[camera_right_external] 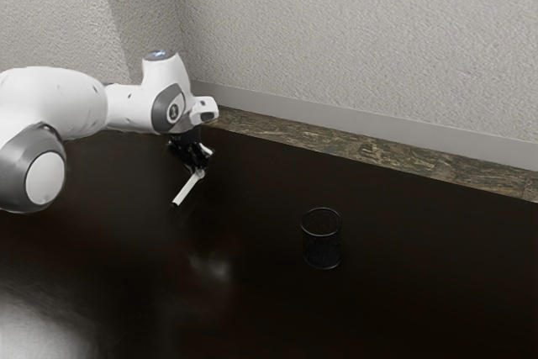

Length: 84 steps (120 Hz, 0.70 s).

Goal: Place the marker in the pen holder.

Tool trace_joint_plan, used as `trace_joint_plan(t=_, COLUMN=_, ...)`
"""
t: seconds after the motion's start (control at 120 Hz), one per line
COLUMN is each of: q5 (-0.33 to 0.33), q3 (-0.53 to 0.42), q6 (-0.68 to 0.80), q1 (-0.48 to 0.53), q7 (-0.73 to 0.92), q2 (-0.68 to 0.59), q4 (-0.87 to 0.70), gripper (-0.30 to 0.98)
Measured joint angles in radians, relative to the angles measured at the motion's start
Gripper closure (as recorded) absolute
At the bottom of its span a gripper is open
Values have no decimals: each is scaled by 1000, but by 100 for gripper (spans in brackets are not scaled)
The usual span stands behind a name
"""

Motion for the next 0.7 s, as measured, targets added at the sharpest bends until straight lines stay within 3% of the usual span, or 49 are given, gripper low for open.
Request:
trace_joint_plan(t=0.142, q5=22, q3=-63, q6=-43, q1=-37, q7=14, q2=-187, q4=-86, gripper=77)
trace_joint_plan(t=0.258, q5=30, q3=-90, q6=-68, q1=-128, q7=60, q2=-276, q4=-127, gripper=78)
trace_joint_plan(t=0.7, q5=23, q3=-128, q6=-64, q1=-357, q7=216, q2=-255, q4=-87, gripper=79)
